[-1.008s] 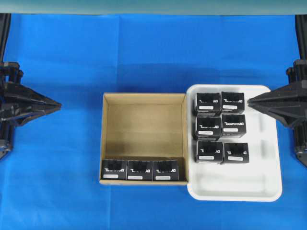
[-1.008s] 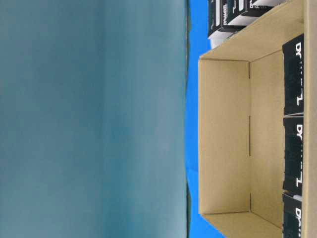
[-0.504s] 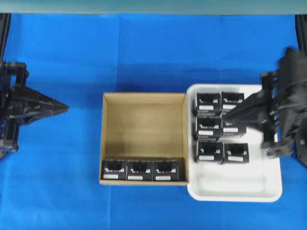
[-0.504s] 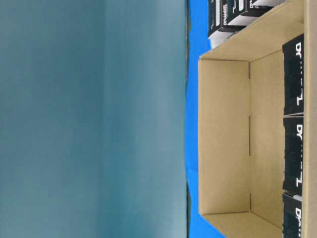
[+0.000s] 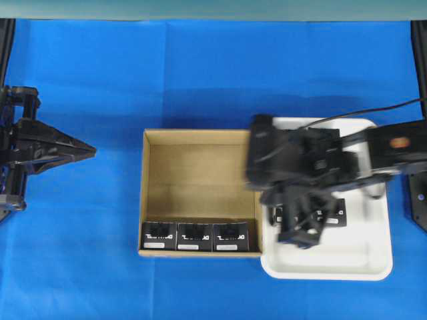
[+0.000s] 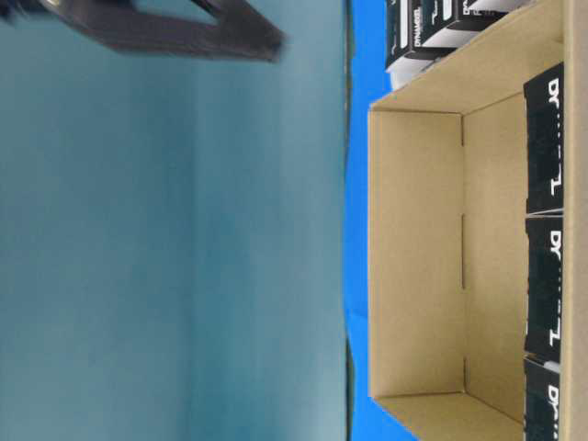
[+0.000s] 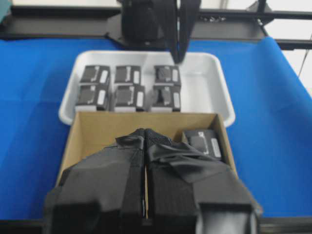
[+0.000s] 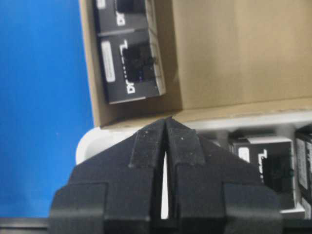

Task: Pick the box from inside the cardboard box.
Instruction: 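Lower the open right gripper into the cardboard box around the rightmost black box, then close the right gripper on the rightmost black DYNAMIXEL box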

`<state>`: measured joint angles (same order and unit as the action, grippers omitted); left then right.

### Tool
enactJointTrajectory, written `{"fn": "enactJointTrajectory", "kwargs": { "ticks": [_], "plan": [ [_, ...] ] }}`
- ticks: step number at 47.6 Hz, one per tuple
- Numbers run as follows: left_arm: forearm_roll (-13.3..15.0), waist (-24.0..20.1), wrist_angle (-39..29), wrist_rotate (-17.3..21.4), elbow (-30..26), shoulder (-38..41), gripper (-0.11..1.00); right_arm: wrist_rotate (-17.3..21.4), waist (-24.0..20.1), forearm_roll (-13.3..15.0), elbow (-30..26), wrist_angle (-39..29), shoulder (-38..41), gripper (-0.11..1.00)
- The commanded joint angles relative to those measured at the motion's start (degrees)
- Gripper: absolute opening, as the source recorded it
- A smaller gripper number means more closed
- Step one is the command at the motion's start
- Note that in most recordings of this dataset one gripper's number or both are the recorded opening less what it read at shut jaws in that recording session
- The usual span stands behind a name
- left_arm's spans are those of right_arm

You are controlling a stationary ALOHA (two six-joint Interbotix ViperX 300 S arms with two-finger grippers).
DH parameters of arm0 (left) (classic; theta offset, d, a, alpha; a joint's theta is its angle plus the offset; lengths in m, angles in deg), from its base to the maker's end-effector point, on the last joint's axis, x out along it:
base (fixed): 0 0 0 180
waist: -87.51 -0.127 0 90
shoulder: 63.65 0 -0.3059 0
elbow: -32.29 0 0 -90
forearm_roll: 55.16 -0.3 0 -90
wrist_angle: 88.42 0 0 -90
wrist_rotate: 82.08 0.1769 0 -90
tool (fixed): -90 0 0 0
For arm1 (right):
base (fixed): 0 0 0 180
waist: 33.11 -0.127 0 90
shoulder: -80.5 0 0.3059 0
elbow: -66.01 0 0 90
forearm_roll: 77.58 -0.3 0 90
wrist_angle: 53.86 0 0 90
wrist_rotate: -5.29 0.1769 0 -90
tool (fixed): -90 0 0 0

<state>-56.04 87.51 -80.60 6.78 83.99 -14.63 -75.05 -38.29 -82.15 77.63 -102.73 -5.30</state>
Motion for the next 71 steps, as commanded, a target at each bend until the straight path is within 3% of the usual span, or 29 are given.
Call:
{"fn": "enactJointTrajectory", "kwargs": {
  "ticks": [1,12,17,28,33,38,45,51,55,60,71],
  "plan": [
    [-0.1,0.1,0.3,-0.1,-1.8,0.4,-0.04,-0.3,-0.1,-0.2,-4.5,-5.1,5.0,0.07],
    [-0.1,0.1,0.2,-0.1,-1.8,0.4,-0.04,-0.8,0.0,-0.1,-10.3,-8.3,13.3,0.14],
    [-0.1,0.1,0.2,-0.1,-1.8,0.4,-0.04,-0.9,0.1,-0.2,-10.7,-7.5,14.9,0.25],
    [-0.1,0.1,0.2,-0.1,-1.8,0.4,-0.04,-1.2,0.4,-0.1,-9.2,-3.6,15.6,0.86],
    [-0.1,0.1,0.2,-0.1,-1.7,0.3,-0.04,-1.8,0.6,-0.1,-8.4,-1.1,15.6,1.0],
    [-0.1,0.1,0.2,-0.1,-1.8,0.4,-0.04,-2.1,1.1,-1.5,-8.0,1.9,15.6,0.99],
    [-0.1,0.1,-0.3,-0.1,-1.7,0.4,-0.04,-3.9,2.6,-7.8,-7.8,2.5,16.3,0.99],
    [-0.1,0.1,-0.5,-0.1,-1.8,0.4,-0.04,-11.5,4.0,-14.6,-7.4,2.4,16.6,0.99],
    [-0.1,0.1,-0.6,-0.1,-1.8,0.3,-0.04,-16.1,4.8,-17.6,-7.5,2.1,16.9,0.99],
    [-0.1,0.1,-0.6,-0.1,-1.8,0.2,-0.04,-18.8,5.0,-18.3,-7.6,1.9,17.2,0.99],
    [-0.1,0.1,-0.6,-0.2,-1.7,0.4,-0.04,-19.3,4.0,-18.4,-7.3,1.8,19.1,0.99]
  ]
}}
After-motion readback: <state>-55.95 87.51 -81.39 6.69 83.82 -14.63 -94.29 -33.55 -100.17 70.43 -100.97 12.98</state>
